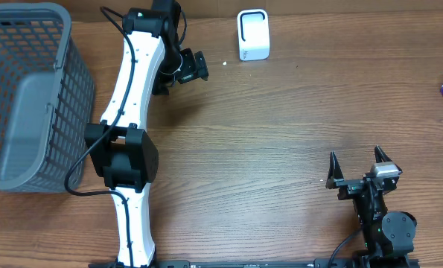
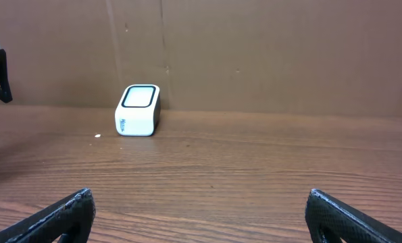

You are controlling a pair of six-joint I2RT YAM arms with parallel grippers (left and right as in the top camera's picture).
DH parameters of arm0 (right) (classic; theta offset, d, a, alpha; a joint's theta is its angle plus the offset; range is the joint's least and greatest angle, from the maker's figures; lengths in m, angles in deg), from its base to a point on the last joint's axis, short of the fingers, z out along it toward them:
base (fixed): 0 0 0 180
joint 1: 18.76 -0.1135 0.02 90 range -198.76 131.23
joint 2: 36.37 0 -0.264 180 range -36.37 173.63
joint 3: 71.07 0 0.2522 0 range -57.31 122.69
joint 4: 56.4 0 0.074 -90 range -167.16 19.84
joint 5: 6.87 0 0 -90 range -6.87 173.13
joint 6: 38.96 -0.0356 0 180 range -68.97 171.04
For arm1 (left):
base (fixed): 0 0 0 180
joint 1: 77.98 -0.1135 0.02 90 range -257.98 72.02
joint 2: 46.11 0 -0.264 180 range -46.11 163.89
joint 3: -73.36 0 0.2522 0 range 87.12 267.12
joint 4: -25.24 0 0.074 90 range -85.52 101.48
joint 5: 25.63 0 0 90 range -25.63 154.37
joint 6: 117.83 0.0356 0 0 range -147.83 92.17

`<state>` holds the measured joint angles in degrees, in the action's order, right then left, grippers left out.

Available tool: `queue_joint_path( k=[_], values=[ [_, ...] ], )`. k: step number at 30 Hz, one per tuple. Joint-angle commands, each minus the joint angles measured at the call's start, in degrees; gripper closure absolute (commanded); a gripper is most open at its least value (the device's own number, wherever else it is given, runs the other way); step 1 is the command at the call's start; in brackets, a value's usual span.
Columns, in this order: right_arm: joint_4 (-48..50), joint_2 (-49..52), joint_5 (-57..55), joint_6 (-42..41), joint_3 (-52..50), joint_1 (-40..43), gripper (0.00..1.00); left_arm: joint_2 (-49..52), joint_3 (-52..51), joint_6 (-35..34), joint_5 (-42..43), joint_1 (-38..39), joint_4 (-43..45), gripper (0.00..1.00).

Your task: Scan the item barcode

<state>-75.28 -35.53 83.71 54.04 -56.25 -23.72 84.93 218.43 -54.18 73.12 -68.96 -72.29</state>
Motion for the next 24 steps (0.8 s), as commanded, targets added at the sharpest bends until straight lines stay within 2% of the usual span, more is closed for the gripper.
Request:
queue_joint_path(
  k=[1, 3, 5, 8, 16, 24],
  values=[
    [0.35, -0.68, -0.52, 0.2, -0.61, 0.15, 0.0, -1.05, 0.52, 1.07, -0.37, 0.0, 0.02, 0.0],
    [0.33, -0.68, -0.52, 0.22, -0.61, 0.15, 0.0, -1.05, 0.52, 1.79, -0.81, 0.0, 0.09, 0.0],
    [0.33, -0.68, -0.52, 0.2, -0.61, 0.15, 0.0, -1.05, 0.52, 10.36, -12.83, -0.07, 0.63, 0.0],
    [0.35, -0.68, -0.52, 0.22, -0.61, 0.15, 0.0, -1.05, 0.52, 11.58, -20.81, -0.09, 0.66, 0.0],
    [0.35, -0.68, -0.52, 0.22, -0.61, 0.15, 0.0, -1.05, 0.52, 11.63, -21.49, -0.07, 0.46, 0.0],
    [0.35, -0.68, -0.52, 0.2, -0.61, 0.15, 0.0, -3.98, -0.37, 10.93, -16.76, 0.79, 1.38, 0.0]
  ],
)
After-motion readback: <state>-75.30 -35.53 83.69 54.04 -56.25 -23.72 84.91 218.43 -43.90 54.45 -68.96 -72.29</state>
